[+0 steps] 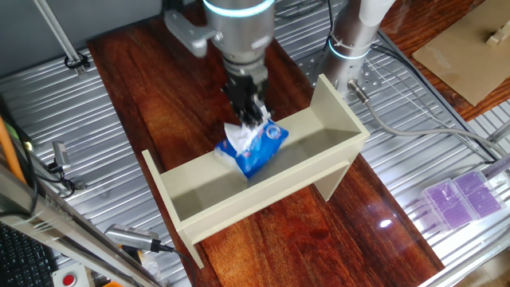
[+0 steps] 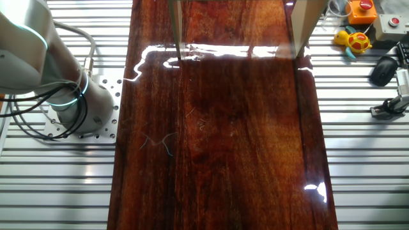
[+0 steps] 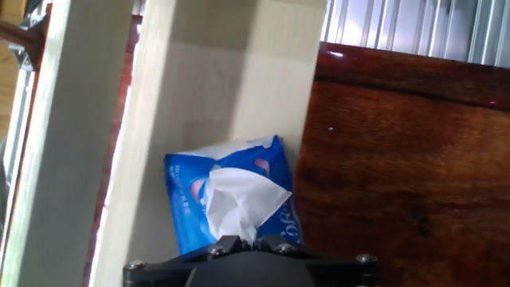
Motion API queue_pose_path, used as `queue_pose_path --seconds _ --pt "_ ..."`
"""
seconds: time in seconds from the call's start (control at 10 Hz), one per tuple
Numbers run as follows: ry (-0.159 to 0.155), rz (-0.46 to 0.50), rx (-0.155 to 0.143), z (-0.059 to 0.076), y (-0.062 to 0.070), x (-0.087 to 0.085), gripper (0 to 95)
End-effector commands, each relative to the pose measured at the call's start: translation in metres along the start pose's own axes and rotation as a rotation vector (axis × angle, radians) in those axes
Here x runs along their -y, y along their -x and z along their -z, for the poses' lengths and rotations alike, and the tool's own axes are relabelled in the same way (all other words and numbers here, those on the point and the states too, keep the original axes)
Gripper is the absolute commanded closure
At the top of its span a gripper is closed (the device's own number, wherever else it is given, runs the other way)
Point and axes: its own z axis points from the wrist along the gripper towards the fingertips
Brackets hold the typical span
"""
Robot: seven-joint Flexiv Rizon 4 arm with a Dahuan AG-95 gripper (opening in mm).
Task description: Take the object down from the shelf
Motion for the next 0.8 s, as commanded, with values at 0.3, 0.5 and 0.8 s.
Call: queue_pose_path --seconds 0.3,0.5,0.8 --pt "0.008 0.062 -0.026 0.019 0.002 0.024 95.0" --pt "0.01 0.085 -0.03 0.02 0.002 0.035 95.0" --pt "0.008 0.08 -0.024 0.022 0.002 0.035 95.0"
